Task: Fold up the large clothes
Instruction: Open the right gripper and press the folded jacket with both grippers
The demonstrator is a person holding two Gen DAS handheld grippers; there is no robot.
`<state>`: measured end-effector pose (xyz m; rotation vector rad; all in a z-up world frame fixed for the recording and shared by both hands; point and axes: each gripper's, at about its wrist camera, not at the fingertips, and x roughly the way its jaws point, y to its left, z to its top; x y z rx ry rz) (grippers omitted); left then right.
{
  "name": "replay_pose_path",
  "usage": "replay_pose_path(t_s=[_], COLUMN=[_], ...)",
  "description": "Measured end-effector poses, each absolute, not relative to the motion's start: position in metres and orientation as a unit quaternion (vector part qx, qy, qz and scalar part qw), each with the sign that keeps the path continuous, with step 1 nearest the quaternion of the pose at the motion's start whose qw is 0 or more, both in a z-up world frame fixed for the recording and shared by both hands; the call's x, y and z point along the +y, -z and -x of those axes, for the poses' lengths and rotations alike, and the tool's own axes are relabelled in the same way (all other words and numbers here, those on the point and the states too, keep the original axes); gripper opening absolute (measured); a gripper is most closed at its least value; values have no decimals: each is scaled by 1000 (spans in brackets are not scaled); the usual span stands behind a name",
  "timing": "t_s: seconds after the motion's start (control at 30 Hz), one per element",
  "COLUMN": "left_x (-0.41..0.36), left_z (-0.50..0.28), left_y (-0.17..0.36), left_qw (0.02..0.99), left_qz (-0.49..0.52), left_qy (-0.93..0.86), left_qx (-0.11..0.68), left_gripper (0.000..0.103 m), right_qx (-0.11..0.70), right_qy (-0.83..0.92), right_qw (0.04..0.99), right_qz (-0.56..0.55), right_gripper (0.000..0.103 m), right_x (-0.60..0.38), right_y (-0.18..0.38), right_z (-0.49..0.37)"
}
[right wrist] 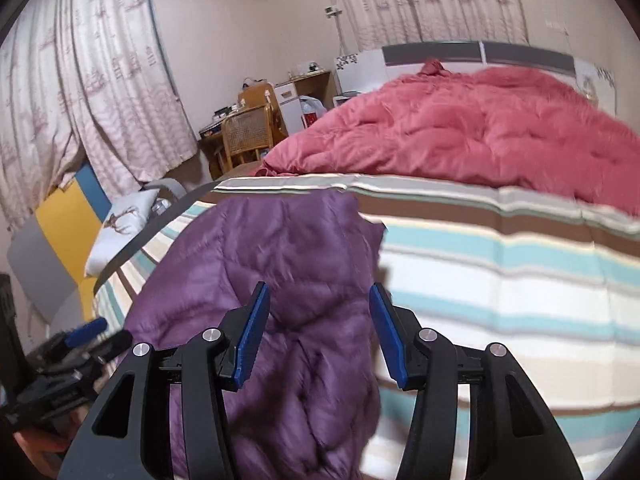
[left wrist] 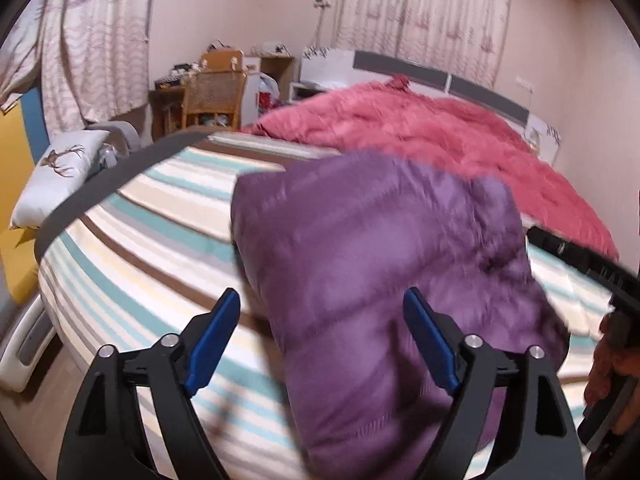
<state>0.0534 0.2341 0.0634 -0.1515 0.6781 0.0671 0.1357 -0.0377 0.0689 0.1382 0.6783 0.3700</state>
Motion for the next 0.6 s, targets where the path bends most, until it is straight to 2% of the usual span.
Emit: replay_pose_path(t_s=[0.17, 0.33, 0.43, 0.6], left_x=[230, 223, 217, 211], left_z=[-103, -152, -166, -178], left_y=[-77, -55, -36, -17], left_qw=[937, 924, 918, 913], left_qz=[35, 14, 18, 22], left_qy=[-49, -51, -41, -32], left_qx=[343, 379, 393, 407], left_gripper=[84, 85, 85, 85], right_qx=[349, 390, 418, 417], right_qy=[-193, -169, -157, -151], right_qw=[917, 905, 895, 896], right_qz=[-27, 9, -4, -33], right_gripper=[51, 44, 44, 42], right_x=[1, 19, 9, 0], right_y=[-73, -51, -24, -1], right_z=[-177, -213, -225, -227])
